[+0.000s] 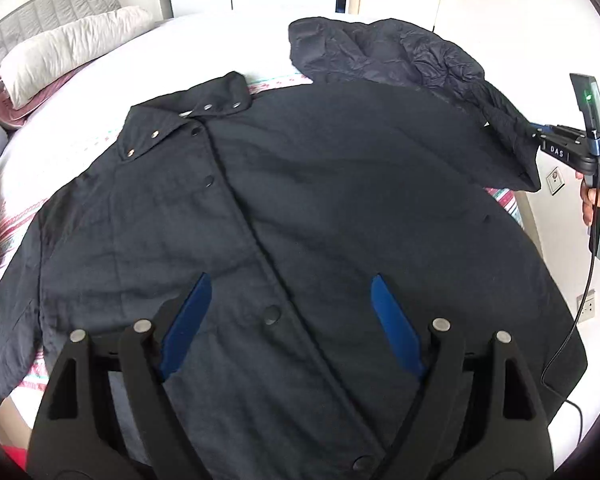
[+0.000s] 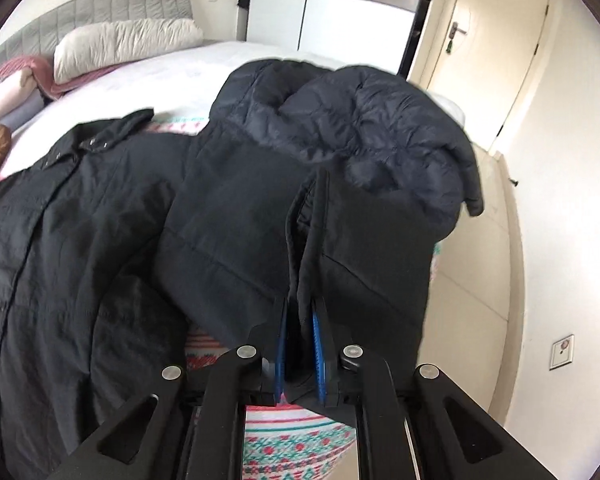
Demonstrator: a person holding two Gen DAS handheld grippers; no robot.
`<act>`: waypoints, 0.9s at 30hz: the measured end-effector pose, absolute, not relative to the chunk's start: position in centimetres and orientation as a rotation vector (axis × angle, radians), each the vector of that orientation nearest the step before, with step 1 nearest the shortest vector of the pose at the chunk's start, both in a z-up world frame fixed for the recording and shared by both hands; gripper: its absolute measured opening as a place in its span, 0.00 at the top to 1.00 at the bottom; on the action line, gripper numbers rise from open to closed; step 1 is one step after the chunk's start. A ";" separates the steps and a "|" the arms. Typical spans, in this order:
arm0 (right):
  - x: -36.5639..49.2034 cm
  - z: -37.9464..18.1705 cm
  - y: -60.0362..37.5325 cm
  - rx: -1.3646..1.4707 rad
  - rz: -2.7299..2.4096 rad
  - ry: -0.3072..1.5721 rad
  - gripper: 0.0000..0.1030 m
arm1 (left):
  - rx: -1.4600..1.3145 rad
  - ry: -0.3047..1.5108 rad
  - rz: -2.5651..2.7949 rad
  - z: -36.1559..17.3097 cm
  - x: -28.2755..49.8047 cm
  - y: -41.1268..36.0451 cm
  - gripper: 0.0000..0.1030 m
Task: Fold large clothes
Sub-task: 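Grasp the other sleeve cuff with the right tool and fold it across the coat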
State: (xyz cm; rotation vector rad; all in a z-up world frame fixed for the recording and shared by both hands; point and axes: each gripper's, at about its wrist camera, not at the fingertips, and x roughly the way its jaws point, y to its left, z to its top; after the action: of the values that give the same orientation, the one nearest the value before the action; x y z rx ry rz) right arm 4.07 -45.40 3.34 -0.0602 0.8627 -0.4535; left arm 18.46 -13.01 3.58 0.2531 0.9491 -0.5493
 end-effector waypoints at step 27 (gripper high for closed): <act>1.0 20.7 -49.8 -0.107 -0.607 0.510 0.92 | -0.109 0.948 -0.916 -0.9 22.8 -29.9 0.68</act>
State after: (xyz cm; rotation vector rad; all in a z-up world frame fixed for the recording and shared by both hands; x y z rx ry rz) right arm 1.02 -49.79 20.67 -0.1067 0.5103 -0.6070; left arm 22.75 -29.90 -0.85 -0.1091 0.9479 -0.9159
